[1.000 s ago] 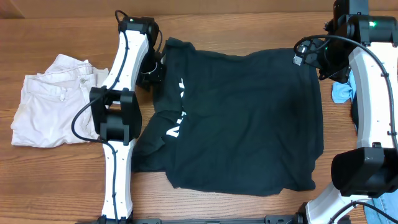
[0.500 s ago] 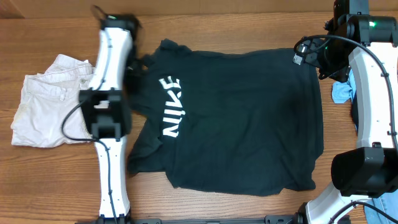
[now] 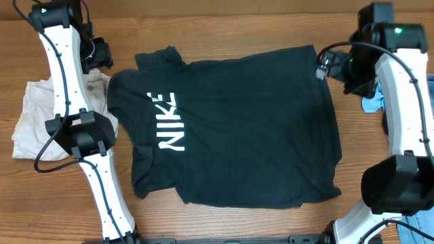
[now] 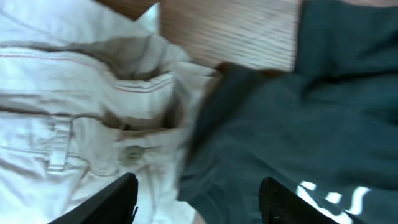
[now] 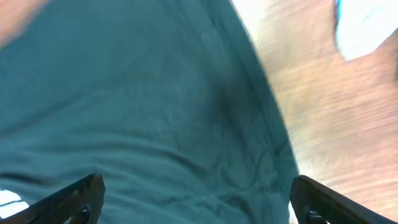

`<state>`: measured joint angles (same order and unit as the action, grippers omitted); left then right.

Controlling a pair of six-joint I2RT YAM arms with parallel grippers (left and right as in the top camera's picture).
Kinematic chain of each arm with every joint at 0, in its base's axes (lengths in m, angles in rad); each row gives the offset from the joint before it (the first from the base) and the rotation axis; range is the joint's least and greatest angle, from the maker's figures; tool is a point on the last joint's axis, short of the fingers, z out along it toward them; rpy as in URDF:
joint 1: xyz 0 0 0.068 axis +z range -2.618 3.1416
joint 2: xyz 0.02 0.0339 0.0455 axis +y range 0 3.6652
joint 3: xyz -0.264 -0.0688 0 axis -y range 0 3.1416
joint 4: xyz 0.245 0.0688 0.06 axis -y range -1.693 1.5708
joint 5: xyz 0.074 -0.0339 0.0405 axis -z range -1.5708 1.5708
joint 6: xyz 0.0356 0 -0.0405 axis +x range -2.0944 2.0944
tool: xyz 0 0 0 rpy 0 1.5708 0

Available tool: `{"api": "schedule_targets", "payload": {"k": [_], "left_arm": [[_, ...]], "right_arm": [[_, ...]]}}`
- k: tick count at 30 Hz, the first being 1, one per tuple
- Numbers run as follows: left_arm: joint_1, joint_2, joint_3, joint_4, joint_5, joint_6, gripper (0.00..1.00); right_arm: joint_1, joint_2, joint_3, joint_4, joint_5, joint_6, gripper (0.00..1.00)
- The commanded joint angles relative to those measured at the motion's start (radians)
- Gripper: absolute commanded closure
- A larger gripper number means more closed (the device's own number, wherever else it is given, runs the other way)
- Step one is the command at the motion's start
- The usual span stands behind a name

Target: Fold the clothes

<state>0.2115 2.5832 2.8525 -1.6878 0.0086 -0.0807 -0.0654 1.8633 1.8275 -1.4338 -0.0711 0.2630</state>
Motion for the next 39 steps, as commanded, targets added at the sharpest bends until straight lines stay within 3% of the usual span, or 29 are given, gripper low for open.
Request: {"api": "schedule_targets", "payload": {"k": [1,5,6,7,9,12,17,20,24,28,31,39], "left_arm": [[-0.021,-0.253,0.01,-0.002,0.064,0.044,0.32],[-0.051,-0.475,-0.013,-0.002,0.063,0.044,0.26],[-0.078,-0.586,-0.08,-0.002,0.064,0.043,0.25],[-0.102,-0.677,-0.177,-0.002,0.063,0.038,0.24],[-0.129,-0.778,-0.316,-0.002,0.063,0.03,0.23],[-0.147,-0.925,-0.583,-0.002,0.064,-0.005,0.21],[-0.146,-1.032,-0.933,-0.002,0.117,-0.032,0.26],[-0.146,-1.039,-1.07,0.006,0.116,-0.015,0.31],[-0.147,-1.039,-1.161,0.05,0.142,0.021,0.3],[-0.146,-1.044,-1.165,0.042,0.341,0.143,0.3],[-0.146,-1.068,-1.165,0.048,0.428,0.245,0.28],[-0.146,-1.166,-1.165,0.092,0.43,0.268,0.25]], "right_arm": [[-0.002,-0.015,-0.14,0.02,-0.039,-0.003,0.05],[-0.004,-0.015,-0.265,0.091,-0.047,-0.003,0.12],[-0.004,-0.015,-0.323,0.147,-0.058,-0.003,0.44],[-0.004,-0.015,-0.383,0.204,-0.053,-0.002,0.57],[-0.006,-0.015,-0.452,0.283,-0.025,-0.002,0.4],[-0.019,-0.015,-0.55,0.404,0.04,-0.007,0.25],[-0.061,-0.015,-0.599,0.492,0.04,-0.039,0.25],[-0.101,-0.013,-0.599,0.533,-0.008,-0.064,0.3],[-0.119,-0.004,-0.614,0.586,-0.099,-0.116,0.34],[-0.119,-0.004,-0.66,0.634,-0.099,-0.116,0.36],[-0.119,-0.004,-0.678,0.644,-0.1,-0.114,0.46],[-0.119,-0.004,-0.683,0.648,-0.106,-0.107,0.6]]}}
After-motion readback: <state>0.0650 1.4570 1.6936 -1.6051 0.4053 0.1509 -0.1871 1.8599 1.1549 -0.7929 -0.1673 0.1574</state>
